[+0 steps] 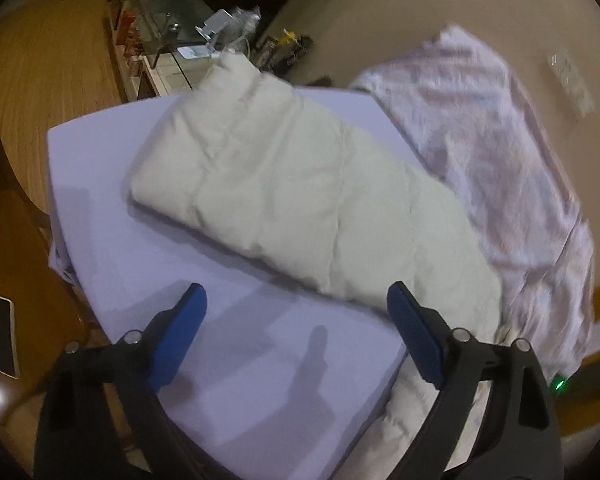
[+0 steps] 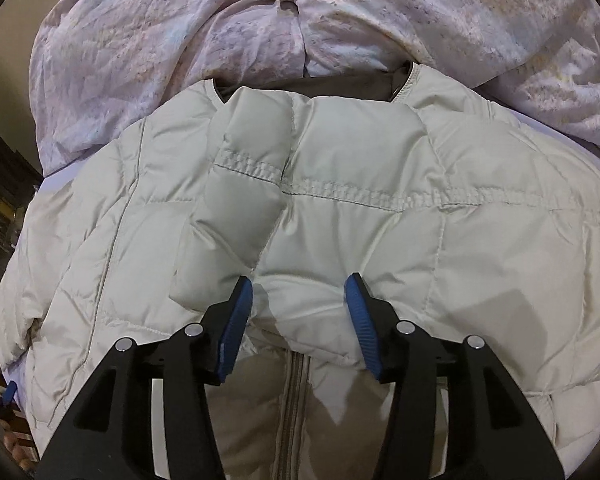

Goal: Fold large clothes

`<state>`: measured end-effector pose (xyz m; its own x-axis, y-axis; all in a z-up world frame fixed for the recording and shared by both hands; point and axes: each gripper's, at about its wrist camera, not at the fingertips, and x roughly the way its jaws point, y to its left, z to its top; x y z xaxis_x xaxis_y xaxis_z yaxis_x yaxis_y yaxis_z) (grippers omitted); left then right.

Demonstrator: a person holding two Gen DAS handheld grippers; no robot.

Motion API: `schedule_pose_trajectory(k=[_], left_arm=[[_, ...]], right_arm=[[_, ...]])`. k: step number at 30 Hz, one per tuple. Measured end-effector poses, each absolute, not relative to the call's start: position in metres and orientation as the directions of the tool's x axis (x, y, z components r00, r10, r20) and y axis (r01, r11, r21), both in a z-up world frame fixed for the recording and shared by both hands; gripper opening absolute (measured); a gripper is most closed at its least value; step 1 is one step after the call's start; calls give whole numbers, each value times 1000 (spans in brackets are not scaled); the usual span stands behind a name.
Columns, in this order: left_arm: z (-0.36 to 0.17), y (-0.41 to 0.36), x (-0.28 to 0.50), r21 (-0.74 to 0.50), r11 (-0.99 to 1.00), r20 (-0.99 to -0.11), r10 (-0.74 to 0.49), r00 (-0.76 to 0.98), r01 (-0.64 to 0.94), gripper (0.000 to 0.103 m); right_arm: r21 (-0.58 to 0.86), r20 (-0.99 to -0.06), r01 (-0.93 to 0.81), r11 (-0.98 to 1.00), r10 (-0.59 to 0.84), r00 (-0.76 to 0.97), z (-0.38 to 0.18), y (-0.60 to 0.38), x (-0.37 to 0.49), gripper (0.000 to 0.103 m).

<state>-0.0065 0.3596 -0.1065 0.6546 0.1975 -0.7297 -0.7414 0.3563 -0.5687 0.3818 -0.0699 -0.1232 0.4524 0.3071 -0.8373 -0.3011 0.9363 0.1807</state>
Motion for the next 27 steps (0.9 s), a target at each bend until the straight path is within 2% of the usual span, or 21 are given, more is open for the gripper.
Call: schedule_pose_trajectory(k=[2, 4, 9, 11, 12, 13, 16, 21, 27], left_arm=[[-108, 363, -11, -599, 320, -715, 199, 670, -734, 89], [-111, 371, -16, -632, 273, -699, 203, 685, -725, 78], [-116, 397, -25, -678, 180, -675, 230, 701, -712, 67], [-118, 405, -26, -678, 157, -677, 245, 694, -718, 52], [-120, 407, -26, -675, 154, -681, 247, 690, -721, 40], [-123, 410, -24, -663, 153, -694, 241, 678, -733, 24], [-125, 414, -20, -655, 158, -703, 231, 672, -739, 15], [-96, 408, -14, -633, 236, -687, 267, 676, -737, 11], [-18, 370, 24, -595, 465, -592, 298, 749, -655, 11]], right_arm=[[177, -836, -302, 937, 305, 457, -123, -69, 381, 52], [175, -834, -306, 936, 306, 460, -123, -69, 381, 52], [177, -828, -327, 928, 320, 460, -125, -72, 383, 53], [176, -826, -331, 927, 322, 462, -125, -73, 382, 53], [175, -825, -332, 927, 322, 464, -125, -74, 381, 53], [172, -824, -334, 927, 322, 467, -125, -73, 381, 53], [171, -822, -338, 925, 323, 469, -124, -73, 380, 53], [208, -820, -351, 913, 359, 445, -119, -80, 376, 58], [268, -801, -361, 893, 415, 432, -105, -98, 366, 64]])
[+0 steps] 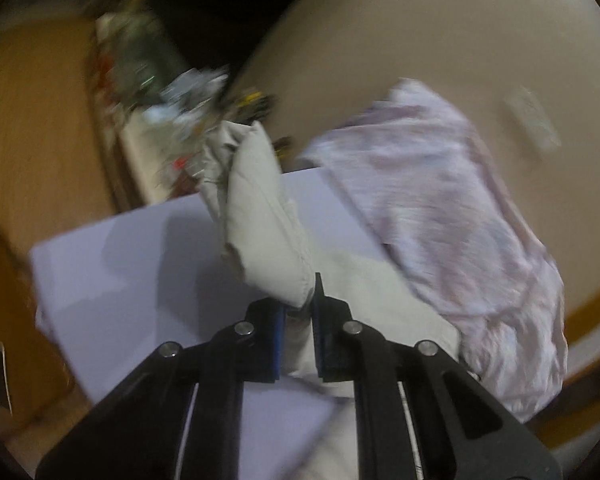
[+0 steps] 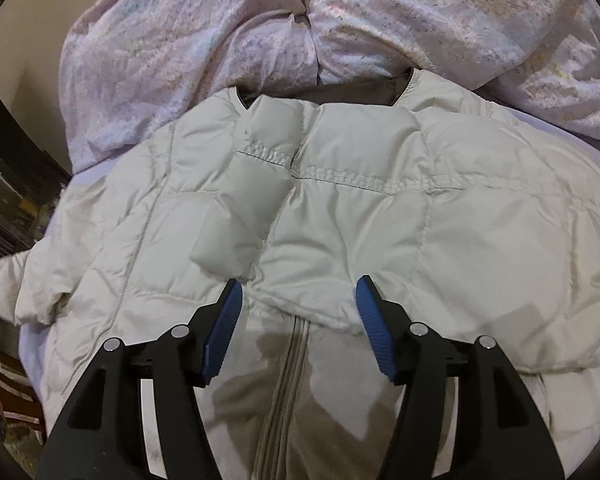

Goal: Fold large clothes

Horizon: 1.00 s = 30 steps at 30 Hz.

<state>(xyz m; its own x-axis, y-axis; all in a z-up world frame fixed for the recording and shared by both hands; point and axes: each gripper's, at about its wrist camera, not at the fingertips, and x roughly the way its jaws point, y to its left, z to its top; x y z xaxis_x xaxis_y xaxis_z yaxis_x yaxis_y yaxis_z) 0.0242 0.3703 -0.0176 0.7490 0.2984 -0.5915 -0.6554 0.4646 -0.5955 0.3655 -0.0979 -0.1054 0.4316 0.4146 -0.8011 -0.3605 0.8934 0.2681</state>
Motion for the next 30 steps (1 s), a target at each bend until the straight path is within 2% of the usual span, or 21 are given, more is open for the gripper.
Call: schedule_pose_trajectory(k=[4, 7, 15, 20, 29, 30], left_arm=[[30, 320, 71, -546, 631, -534, 243, 809, -550, 11], [52, 273, 111, -504, 736, -514, 165, 842, -452, 11], [69, 130, 208, -416, 897, -511, -98, 854, -146, 11], [54, 58, 249, -379, 925, -547, -210, 811, -16, 11], [-28, -15, 289, -308, 951, -711, -246, 658, 23, 13], [-39, -22, 292, -286, 958, -736, -241, 633, 33, 17]], right_arm=[[293, -778, -352, 889, 436, 453, -90, -126, 354, 71], [311, -761, -328, 892, 440, 476, -81, -150, 348, 72], [352, -720, -206, 913, 405, 564, -67, -243, 336, 72], [361, -720, -137, 923, 369, 587, -73, -284, 335, 72], [344, -719, -92, 935, 325, 614, -77, -308, 335, 72], [342, -718, -94, 935, 325, 616, -76, -307, 335, 72]])
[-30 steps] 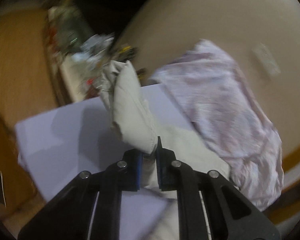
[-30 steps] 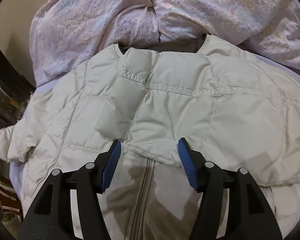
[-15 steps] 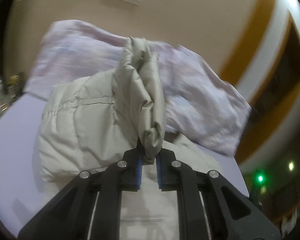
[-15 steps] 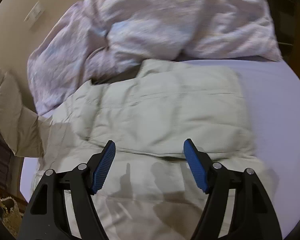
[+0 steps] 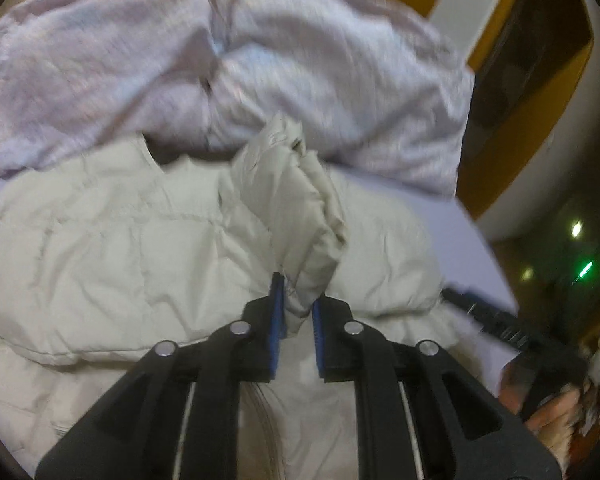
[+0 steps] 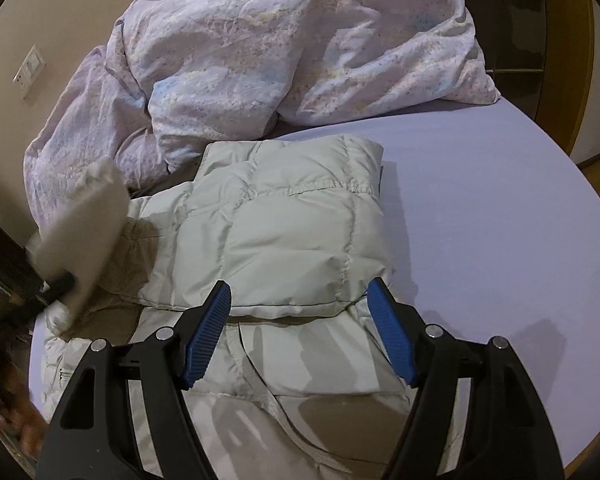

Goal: Fold large clothes

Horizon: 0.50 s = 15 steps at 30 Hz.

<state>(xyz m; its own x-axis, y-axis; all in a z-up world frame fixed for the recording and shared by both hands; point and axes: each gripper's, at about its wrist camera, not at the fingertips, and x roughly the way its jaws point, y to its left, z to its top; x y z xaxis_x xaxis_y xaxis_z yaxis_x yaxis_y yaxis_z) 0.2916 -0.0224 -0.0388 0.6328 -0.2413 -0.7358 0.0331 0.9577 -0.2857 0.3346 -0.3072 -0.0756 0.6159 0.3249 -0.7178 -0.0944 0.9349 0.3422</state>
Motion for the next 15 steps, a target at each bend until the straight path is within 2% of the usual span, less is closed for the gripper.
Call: schedule_pose_trajectory(k=[2, 4, 5, 7, 9, 13, 15], left_arm=[[-55, -32, 292, -266, 963, -771, -243, 588, 48, 30], [-63, -32, 287, -291, 955, -782, -271, 561, 56, 47], [-63, -29, 284, -303, 951, -780, -282, 559, 56, 52], [-55, -17, 273, -305, 951, -766, -277, 580, 50, 68], [-46, -5, 260, -283, 958, -750, -251, 612, 46, 72], [-32, 36, 228, -176, 984, -737, -110, 667, -33, 77], [-29, 56, 215, -122, 989, -737, -37, 675, -79, 77]], right_arm=[[345, -709, -102, 933, 330, 623, -72, -304, 333, 72], [347, -699, -117, 931, 339, 630, -67, -300, 333, 71], [346, -686, -133, 929, 347, 639, -63, -295, 331, 69], [349, -661, -184, 919, 381, 646, -54, -281, 329, 58], [354, -646, -245, 902, 426, 633, -48, -263, 328, 53], [320, -653, -383, 867, 494, 574, -44, -209, 328, 36], [295, -656, -434, 851, 511, 556, -45, -186, 326, 33]])
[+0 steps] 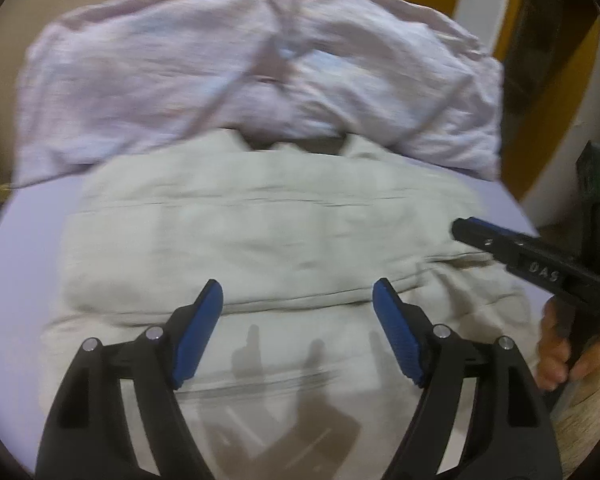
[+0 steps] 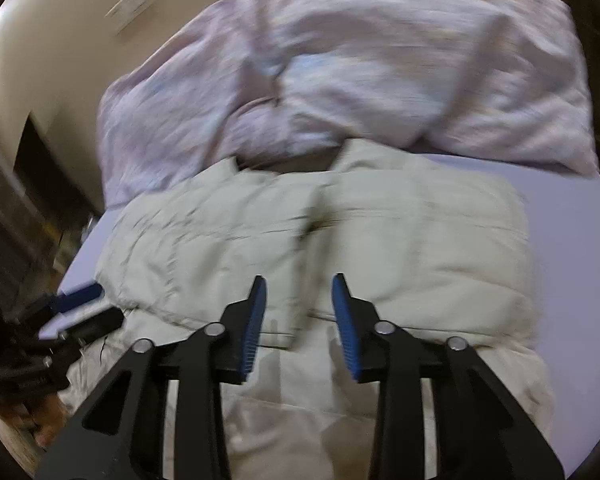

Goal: Fold large clothes

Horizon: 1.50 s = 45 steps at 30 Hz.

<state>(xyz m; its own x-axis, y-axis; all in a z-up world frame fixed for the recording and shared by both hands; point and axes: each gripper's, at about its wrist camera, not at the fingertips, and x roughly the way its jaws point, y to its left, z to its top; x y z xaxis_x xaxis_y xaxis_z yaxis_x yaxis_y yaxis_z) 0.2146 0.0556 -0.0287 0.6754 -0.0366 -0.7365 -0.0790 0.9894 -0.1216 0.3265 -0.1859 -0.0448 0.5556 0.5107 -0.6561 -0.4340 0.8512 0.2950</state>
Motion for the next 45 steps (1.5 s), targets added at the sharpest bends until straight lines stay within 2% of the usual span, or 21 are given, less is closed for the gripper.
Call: schedule_pose_trajectory(k=[4, 6, 9, 12, 15, 18, 19, 20, 22, 24, 25, 32, 41, 45], left_arm=[[-31, 101, 187, 8, 982, -728, 135, 673, -187, 82], [-33, 124, 177, 29, 973, -730, 177, 660, -228, 83], [-40, 151, 166, 31, 961, -742, 207, 638, -276, 83], [-49, 179, 153, 26, 946, -755, 231, 613, -324, 83], [-54, 194, 144, 12, 940, -762, 230, 605, -342, 83], [-59, 208, 135, -21, 932, -775, 213, 595, -361, 83], [-61, 214, 130, -44, 931, -782, 194, 593, -363, 83], [-62, 218, 125, -65, 929, -787, 177, 591, -365, 83], [-66, 228, 115, -102, 923, -796, 148, 587, -371, 83], [-69, 233, 105, -125, 919, -800, 129, 586, -374, 83], [-71, 237, 98, -141, 917, -802, 115, 586, -373, 83], [-91, 251, 59, -277, 889, -811, -13, 585, -365, 83], [-110, 246, 26, -434, 834, -783, -163, 600, -340, 80], [-114, 236, 17, -469, 826, -769, -208, 605, -312, 71]], right_arm=[[250, -677, -485, 838, 509, 531, -55, -153, 332, 33], [192, -712, -466, 864, 449, 539, -66, -142, 343, 32], [110, -778, -403, 909, 331, 534, -97, -135, 370, 29], [182, -798, -351, 919, 347, 493, -114, -138, 394, 28], [189, -797, -332, 924, 342, 498, -118, -138, 401, 28], [175, -796, -346, 922, 339, 501, -116, -139, 396, 29], [198, -797, -348, 916, 357, 487, -113, -144, 392, 33], [220, -799, -345, 913, 371, 473, -111, -149, 388, 39], [317, -782, -343, 884, 448, 432, -103, -171, 372, 65], [374, -762, -344, 861, 497, 416, -95, -191, 357, 75], [384, -754, -340, 858, 504, 421, -89, -209, 343, 76], [383, -770, -215, 898, 439, 462, -86, -325, 270, 80], [516, -784, -38, 856, 490, 380, -142, -416, 211, 80], [583, -753, -23, 812, 551, 361, -156, -422, 203, 78]])
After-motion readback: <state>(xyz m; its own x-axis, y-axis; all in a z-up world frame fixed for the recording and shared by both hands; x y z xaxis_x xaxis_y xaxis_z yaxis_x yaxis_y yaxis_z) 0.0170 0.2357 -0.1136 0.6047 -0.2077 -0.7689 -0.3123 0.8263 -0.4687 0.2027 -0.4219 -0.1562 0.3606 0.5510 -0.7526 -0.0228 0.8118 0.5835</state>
